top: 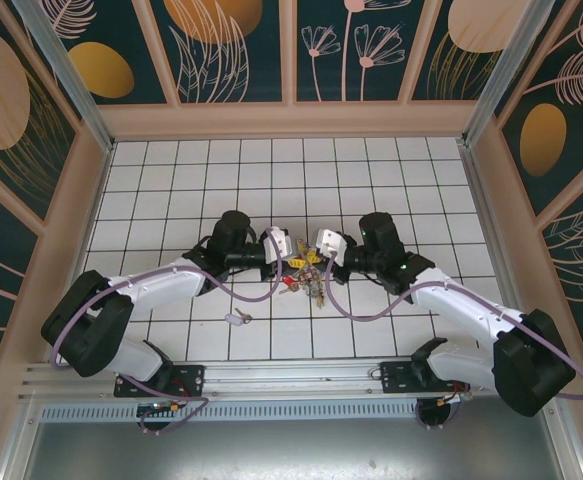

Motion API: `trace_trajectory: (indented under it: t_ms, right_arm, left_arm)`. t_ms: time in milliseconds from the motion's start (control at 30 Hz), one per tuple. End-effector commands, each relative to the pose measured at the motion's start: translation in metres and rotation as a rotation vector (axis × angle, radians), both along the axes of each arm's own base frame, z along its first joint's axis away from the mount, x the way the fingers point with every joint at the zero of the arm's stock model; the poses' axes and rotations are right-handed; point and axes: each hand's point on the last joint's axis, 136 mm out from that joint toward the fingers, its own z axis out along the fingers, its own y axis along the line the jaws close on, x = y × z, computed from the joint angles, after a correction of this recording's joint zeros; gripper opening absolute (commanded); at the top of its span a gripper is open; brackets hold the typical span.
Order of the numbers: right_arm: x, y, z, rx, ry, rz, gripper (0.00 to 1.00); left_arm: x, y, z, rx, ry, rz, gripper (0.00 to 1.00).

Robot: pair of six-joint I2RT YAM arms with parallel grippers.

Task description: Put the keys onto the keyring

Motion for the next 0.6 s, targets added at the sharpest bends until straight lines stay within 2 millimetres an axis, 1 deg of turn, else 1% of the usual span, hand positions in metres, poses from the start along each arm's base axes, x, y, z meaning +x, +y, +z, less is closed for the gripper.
trace_trajectory:
  t_ms: [0,133,233,433,467,567]
  right_arm:
    - [0.002,0.008,0.021,0.028,-0.064,0.034,0.0]
    - [0.002,0.01,0.021,0.027,-0.06,0.035,0.0]
    - [0.003,0.011,0.018,0.013,-0.061,0.029,0.0]
    - [0.01,0.013,0.021,0.016,-0.089,-0.008,0.0]
    - [0.01,0.013,0.021,0.014,-0.089,-0.007,0.0]
    - [0.01,0.012,0.019,0.008,-0.088,-0.009,0.0]
  left_arm:
    - [0.005,-0.002,0.002,0.028,-0.031,0.0,0.32]
    - [0.005,-0.006,0.007,0.001,-0.025,-0.007,0.3]
    - [0.001,-0.011,0.012,-0.026,-0.011,-0.034,0.3]
    - [-0.003,-0.014,0.004,-0.018,0.017,-0.058,0.29]
    - [-0.003,-0.015,0.003,-0.015,0.019,-0.059,0.28]
    - [-0.002,-0.016,-0.001,-0.005,0.019,-0.062,0.19]
